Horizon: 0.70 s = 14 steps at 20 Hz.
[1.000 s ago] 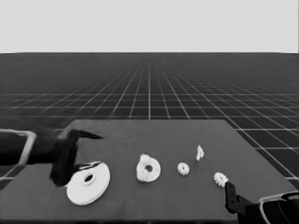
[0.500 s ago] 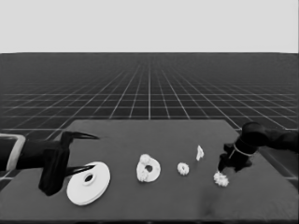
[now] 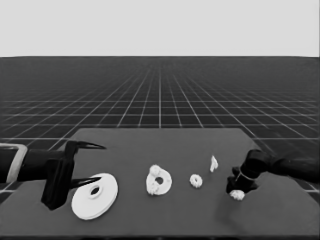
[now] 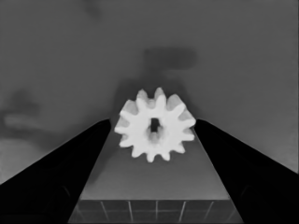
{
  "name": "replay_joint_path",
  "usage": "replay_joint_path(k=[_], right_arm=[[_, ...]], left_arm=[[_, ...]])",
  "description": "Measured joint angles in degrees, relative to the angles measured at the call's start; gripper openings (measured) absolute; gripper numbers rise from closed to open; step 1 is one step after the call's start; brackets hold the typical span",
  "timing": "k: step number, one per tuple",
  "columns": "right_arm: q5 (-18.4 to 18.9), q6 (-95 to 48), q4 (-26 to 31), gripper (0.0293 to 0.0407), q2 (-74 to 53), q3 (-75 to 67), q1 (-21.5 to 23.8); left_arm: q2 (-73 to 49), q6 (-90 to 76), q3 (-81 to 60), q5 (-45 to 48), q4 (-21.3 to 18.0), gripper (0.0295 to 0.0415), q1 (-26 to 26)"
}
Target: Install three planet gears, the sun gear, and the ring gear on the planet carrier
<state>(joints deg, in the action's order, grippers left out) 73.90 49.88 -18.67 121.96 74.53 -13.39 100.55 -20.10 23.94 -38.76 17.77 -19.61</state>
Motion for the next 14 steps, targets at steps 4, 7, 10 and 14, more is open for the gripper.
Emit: replay_joint_path(k=[4,7,10,14], right_arm=[[-0.3,-0.1,-0.3,0.0385,0.2,0.4,-0.4],[-0.4,-0.1,-0.3,0.0312,0.3,0.5,-0.4],[-0.4,-0.1,-0.3,0.0312,0.3,0.5,-0.4],[-0.4,-0.1,-0.3,0.0312,0.3,0.5,-0.4]], left_arm=[[0.0,0.0,0.0,0.0,0.0,0.0385,0.0],[0.0,0.0,0.0,0.0,0.0,0.0385,0.0],[0.0,0.0,0.0,0.0,0.0,0.0385,0.0],[0.0,0.0,0.0,0.0,0.0,0.0385,0.0]])
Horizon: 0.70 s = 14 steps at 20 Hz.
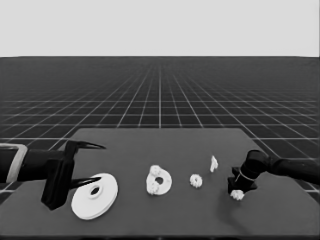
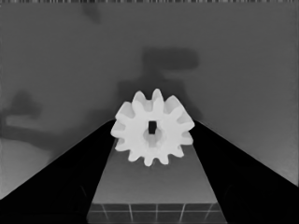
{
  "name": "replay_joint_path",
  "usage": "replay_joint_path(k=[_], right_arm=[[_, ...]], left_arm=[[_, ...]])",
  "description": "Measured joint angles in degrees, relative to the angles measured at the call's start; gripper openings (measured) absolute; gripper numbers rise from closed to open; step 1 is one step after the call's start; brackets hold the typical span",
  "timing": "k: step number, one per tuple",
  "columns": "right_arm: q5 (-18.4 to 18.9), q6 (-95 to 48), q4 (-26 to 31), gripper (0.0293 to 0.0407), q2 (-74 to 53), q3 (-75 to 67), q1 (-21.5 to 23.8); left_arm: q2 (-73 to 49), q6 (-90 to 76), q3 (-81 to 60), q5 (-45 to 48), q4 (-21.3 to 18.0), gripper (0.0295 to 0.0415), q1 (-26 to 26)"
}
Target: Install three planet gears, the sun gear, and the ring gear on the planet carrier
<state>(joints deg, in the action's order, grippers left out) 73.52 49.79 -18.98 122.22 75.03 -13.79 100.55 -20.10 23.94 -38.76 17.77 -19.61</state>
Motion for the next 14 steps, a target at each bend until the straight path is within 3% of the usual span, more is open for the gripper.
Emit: replay_joint_path(k=[1,3,10,11,12,14], right_arm=[[3.7,0.9,3.2,0.0312,-2.3,-4.4,4.3],[7.2,1.4,7.1,0.0312,-3.9,-7.1,9.9],[9.0,1.4,9.4,0.0312,-4.3,-7.8,12.8],[12.9,22.0,7.2,0.0313,4.8,-11.7,13.5],[15.1,31.7,7.3,0.0312,20.9,-9.3,13.9],[15.1,32.4,8.1,0.0312,37.4,3.3,14.2]], left_arm=[[0.0,0.0,0.0,0.0,0.0,0.0385,0.0],[0.0,0.0,0.0,0.0,0.0,0.0385,0.0],[0.0,0.0,0.0,0.0,0.0,0.0385,0.0],[0.0,0.0,0.0,0.0,0.0,0.0385,0.0],[0.0,0.0,0.0,0.0,0.0,0.0385,0.0],[0.0,0.0,0.0,0.0,0.0,0.0385,0.0]])
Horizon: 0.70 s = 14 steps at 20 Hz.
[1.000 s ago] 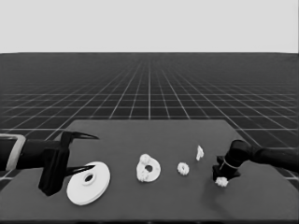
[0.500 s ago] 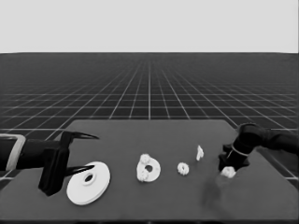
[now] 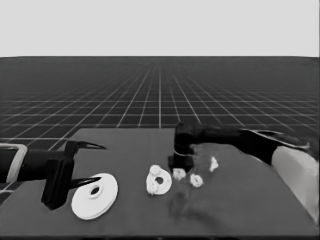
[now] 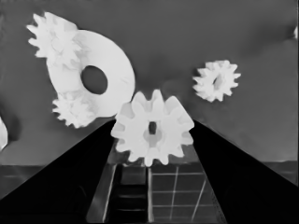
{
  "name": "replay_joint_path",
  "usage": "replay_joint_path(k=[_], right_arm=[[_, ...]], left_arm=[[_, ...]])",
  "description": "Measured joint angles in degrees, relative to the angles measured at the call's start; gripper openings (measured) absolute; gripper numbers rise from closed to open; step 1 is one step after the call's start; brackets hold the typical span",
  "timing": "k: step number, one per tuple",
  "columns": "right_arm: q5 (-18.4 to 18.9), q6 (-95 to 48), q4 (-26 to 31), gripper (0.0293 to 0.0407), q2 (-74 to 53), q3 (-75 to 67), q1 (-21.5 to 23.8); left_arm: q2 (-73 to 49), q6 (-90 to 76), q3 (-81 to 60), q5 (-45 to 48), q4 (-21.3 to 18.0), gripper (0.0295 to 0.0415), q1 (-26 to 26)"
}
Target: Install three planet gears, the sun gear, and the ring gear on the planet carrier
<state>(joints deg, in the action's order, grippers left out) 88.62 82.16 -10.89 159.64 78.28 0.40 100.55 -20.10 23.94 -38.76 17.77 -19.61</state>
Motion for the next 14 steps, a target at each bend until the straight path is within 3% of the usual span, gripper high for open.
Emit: replay_joint_path(k=[6,9,14], right_arm=[[-0.6,-3.3,0.4,0.0312,7.7,10.5,0.0],[-2.9,-6.1,-6.4,0.0312,9.0,15.1,-7.3],[-3.7,-7.0,-7.9,0.0312,9.5,16.7,-8.9]], left_arm=[[0.0,0.0,0.0,0.0,0.0,0.0385,0.0],[0.0,0.0,0.0,0.0,0.0,0.0385,0.0],[0.0,0.0,0.0,0.0,0.0,0.0385,0.0]])
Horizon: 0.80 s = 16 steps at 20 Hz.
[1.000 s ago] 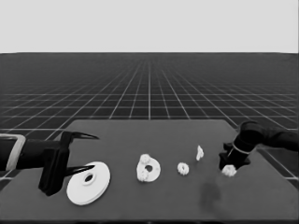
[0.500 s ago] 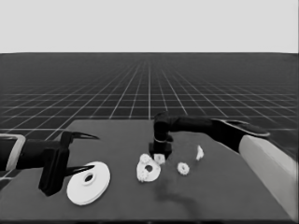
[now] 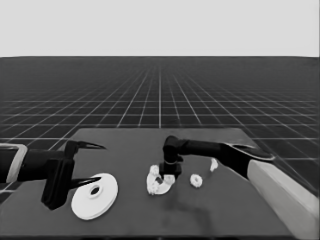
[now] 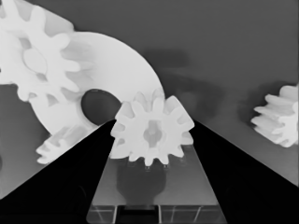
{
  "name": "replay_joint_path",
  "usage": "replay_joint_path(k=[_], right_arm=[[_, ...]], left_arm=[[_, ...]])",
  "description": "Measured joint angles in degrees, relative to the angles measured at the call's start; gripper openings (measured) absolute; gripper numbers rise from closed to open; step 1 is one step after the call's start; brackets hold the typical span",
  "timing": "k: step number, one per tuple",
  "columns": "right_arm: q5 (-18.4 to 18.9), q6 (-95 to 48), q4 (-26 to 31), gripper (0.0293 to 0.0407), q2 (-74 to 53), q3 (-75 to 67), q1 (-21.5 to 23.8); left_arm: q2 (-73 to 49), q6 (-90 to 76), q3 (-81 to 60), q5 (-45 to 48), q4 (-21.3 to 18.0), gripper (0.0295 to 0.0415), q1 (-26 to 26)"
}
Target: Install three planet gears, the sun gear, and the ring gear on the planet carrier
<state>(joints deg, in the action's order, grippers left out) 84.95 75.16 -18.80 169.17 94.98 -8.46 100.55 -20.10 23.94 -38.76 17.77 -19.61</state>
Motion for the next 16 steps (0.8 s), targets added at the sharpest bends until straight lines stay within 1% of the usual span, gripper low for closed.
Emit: replay_joint_path(k=[2,3,4,5,7,12,13,14,16], right_arm=[[0.0,0.0,-0.1,0.0312,0.0,0.1,-0.1],[-0.1,0.0,-0.1,0.0344,0.0,0.1,-0.1],[-0.1,-0.1,-0.1,0.0372,0.0,0.1,-0.1],[-0.1,-0.1,-0.1,0.0381,0.0,0.1,-0.1],[-0.1,-0.1,-0.1,0.0384,0.0,0.1,-0.1],[-0.1,-0.1,-0.1,0.0385,0.0,0.1,-0.1],[1.6,1.8,3.0,0.0385,-0.9,-3.1,3.0],[2.3,2.7,5.1,0.0385,-1.3,-4.6,5.5],[2.8,3.3,7.2,0.0385,-1.5,-5.5,7.8]], left_arm=[[0.0,0.0,0.0,0.0,0.0,0.0385,0.0],[0.0,0.0,0.0,0.0,0.0,0.0385,0.0],[0.0,0.0,0.0,0.0,0.0,0.0385,0.0],[0.0,0.0,0.0,0.0,0.0,0.0385,0.0],[0.0,0.0,0.0,0.0,0.0,0.0385,0.0],[0.0,0.0,0.0,0.0,0.0,0.0385,0.0],[0.0,0.0,0.0,0.0,0.0,0.0385,0.0],[0.0,0.0,0.0,0.0,0.0,0.0385,0.0],[0.0,0.0,0.0,0.0,0.0,0.0385,0.0]])
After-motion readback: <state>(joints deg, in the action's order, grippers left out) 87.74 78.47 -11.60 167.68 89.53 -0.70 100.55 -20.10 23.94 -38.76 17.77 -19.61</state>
